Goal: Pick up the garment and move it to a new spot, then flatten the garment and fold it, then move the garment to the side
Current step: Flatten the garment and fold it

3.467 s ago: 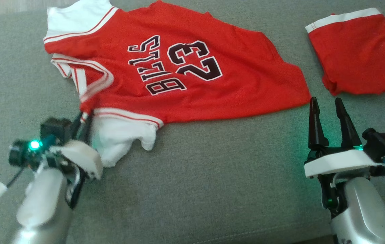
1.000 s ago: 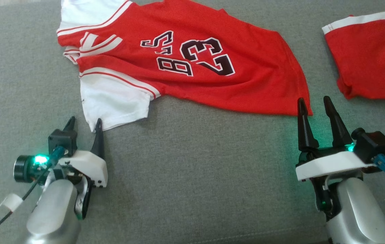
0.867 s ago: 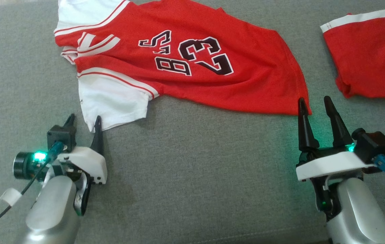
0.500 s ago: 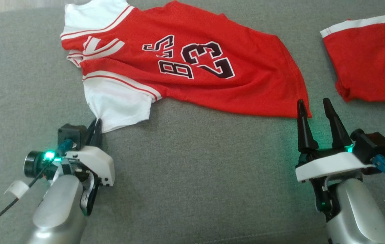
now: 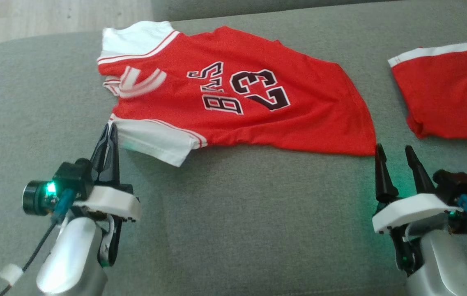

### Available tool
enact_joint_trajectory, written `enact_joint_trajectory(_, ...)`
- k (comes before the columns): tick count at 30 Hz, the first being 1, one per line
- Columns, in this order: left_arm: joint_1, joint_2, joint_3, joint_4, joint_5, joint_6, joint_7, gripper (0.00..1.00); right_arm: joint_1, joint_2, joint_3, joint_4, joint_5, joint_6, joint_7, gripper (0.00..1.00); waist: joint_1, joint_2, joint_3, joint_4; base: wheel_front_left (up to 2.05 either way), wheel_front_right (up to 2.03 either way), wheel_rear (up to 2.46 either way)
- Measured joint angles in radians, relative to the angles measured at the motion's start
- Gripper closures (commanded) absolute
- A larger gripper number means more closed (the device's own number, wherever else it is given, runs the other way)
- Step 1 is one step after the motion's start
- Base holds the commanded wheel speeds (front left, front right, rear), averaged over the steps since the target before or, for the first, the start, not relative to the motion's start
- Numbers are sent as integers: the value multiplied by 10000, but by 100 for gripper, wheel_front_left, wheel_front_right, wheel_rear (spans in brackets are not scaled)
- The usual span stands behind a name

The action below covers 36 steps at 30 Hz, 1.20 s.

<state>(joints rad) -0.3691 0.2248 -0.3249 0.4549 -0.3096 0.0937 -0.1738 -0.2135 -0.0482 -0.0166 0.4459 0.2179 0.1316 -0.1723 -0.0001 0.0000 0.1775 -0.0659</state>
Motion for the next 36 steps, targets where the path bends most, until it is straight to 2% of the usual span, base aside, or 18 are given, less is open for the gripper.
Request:
enact_joint_trajectory(11, 708, 58, -232, -1718, 31, 130, -282, 100, -451, 2, -731, 1964, -178, 0, 347, 0, 0, 0, -9, 608, 0, 0, 0)
enact_joint_trajectory(23, 714, 171, -397, -2157, 29, 119, -123, 100, -1905, -8, -1078, 4420, -188, 0, -368, 0, 0, 0, 88, 1043, 0, 0, 0)
enact_joint_trajectory(27, 713, 174, -431, -2278, 29, 125, -119, 100, -2325, -79, -836, 5087, -207, 0, -437, 2, 0, 0, 87, 1072, 0, 0, 0)
enact_joint_trajectory(28, 713, 174, -453, -2299, 29, 127, -119, 100, -2390, -102, -742, 5210, -240, 0, -472, 39, 0, 0, 82, 1071, 0, 0, 0)
enact_joint_trajectory(30, 714, 176, -495, -2314, 29, 132, -109, 100, -2519, -196, -529, 5440, -245, 0, -495, 100, 0, 0, 68, 1052, 0, 0, 0)
enact_joint_trajectory(36, 736, 236, -548, -2314, 29, 211, -111, 100, -2687, -209, 13, 5777, -136, 0, -631, 100, 1, 0, -81, 913, 0, 0, 0)
